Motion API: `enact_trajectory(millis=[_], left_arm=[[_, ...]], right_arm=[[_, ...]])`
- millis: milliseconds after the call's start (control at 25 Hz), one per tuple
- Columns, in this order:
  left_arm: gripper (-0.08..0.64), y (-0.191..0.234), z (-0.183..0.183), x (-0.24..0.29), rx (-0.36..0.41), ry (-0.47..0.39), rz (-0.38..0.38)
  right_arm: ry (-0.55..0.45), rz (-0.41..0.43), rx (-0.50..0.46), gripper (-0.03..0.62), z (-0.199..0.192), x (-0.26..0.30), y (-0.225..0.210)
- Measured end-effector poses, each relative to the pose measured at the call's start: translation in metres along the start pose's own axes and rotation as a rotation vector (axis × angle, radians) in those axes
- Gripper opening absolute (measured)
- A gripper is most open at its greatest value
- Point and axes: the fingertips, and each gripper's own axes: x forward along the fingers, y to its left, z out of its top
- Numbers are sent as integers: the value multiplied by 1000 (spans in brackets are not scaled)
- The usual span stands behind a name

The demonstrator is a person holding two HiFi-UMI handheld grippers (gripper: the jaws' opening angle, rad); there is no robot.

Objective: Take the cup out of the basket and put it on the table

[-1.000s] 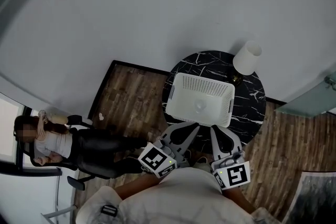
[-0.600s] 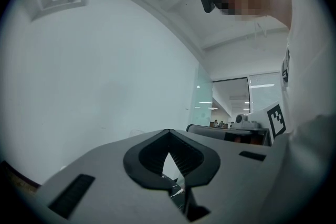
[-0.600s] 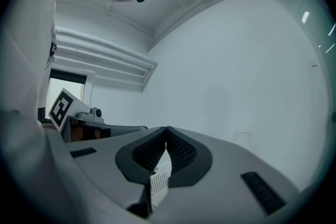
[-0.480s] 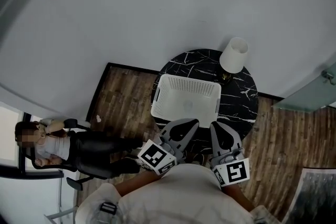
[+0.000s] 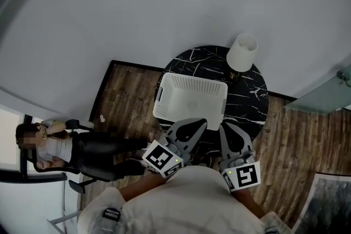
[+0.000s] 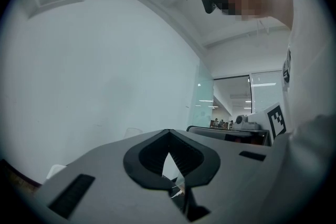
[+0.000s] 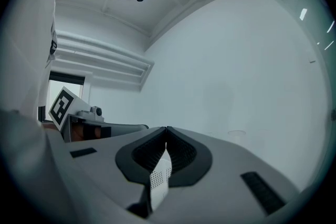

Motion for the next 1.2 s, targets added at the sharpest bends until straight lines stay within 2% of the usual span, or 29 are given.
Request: enact_trajectory(millis=[160, 680, 1000, 1200], left_arm=[[5, 2, -9, -5, -15, 16, 13], [5, 29, -39, -39, -81, 60, 129], [5, 41, -43, -47, -78, 61, 146], [5, 60, -57, -45, -61, 99, 137]], right_arm=[[30, 27, 13, 8, -10, 1, 7], [123, 133, 57, 8, -47, 20, 40], [139, 190, 79, 8, -59, 31, 51], [178, 213, 58, 9, -74, 43, 51]])
